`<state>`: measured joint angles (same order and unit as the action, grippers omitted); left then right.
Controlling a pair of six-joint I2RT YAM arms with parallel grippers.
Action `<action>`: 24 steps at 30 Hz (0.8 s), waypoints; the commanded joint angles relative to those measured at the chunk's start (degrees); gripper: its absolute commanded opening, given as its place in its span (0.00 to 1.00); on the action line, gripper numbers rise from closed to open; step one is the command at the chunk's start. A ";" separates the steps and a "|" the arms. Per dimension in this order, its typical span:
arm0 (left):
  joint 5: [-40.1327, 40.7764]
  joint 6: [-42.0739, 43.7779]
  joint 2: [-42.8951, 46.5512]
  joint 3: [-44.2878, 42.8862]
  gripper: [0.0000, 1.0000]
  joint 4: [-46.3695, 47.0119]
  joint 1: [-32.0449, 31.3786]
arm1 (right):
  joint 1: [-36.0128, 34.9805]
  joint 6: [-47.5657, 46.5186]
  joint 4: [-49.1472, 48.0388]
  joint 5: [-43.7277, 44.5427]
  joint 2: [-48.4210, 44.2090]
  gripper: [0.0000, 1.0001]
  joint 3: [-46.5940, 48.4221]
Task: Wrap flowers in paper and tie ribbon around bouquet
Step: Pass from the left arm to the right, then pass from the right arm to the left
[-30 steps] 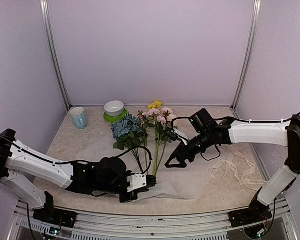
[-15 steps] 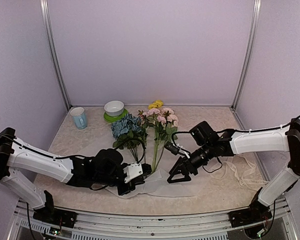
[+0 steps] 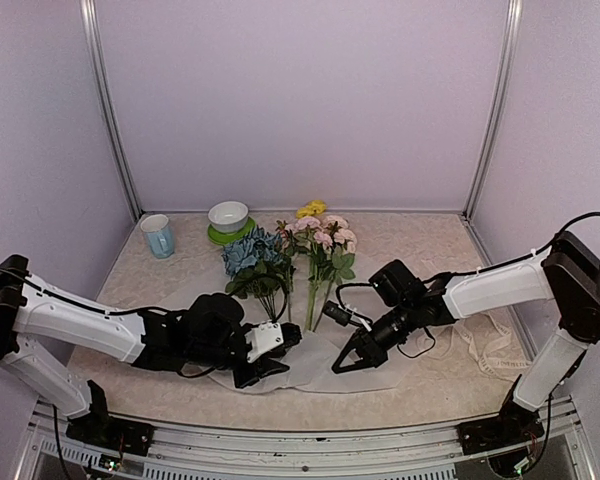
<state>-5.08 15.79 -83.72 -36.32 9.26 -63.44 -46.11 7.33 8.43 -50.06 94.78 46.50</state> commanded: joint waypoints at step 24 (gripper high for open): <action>-13.09 -3.21 -3.97 2.36 0.59 -1.48 -2.35 | -0.16 0.33 -1.26 0.85 -1.87 0.00 -2.82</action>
<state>-14.39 10.35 -87.02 -31.88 7.57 -65.93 -46.11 7.40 6.79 -50.57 94.91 44.23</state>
